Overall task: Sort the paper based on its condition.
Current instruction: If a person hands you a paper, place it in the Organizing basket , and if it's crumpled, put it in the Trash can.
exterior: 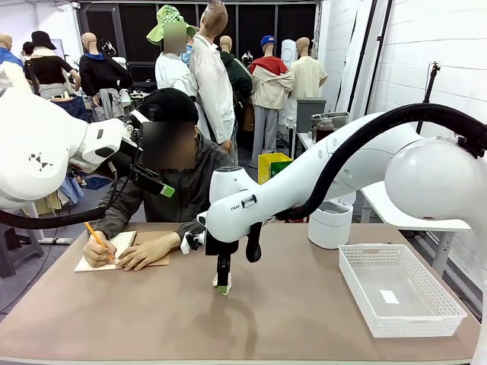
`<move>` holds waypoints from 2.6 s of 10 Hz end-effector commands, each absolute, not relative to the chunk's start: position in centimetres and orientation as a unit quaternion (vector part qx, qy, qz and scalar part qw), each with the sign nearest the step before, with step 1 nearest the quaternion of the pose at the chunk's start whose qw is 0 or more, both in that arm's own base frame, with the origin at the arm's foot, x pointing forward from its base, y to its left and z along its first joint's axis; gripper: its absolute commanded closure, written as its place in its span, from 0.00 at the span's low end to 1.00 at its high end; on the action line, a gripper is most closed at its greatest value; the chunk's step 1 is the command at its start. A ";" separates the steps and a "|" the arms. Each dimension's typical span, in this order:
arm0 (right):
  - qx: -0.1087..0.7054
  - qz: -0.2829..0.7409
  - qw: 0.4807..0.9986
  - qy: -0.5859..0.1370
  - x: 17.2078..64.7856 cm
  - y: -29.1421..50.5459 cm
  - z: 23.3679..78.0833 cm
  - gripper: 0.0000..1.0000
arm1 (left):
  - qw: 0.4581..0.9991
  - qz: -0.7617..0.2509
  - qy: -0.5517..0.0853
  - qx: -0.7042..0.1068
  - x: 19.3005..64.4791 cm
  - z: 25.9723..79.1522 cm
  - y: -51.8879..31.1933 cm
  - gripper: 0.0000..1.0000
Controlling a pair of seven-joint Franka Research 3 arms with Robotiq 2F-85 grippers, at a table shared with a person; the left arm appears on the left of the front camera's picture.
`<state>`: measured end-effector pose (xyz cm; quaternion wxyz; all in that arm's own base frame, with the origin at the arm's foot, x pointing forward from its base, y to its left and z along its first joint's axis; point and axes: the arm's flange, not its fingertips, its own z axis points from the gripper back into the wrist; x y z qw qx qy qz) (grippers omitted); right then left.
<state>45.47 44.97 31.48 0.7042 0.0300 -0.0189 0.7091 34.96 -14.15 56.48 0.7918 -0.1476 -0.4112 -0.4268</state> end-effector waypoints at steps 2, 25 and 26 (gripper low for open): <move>0.036 0.697 0.716 -0.009 45.8 45.5 31.6 0.45 | 0.794 -0.424 -0.408 -0.151 35.0 56.4 -14.1 0.00; -0.145 0.526 0.831 -0.108 54.6 27.1 50.0 0.65 | 0.794 -0.424 -0.408 -0.151 35.0 56.4 -14.1 0.00; -0.160 0.504 0.841 -0.111 55.9 26.0 50.0 0.65 | 0.794 -0.424 -0.408 -0.151 35.0 56.4 -14.1 0.00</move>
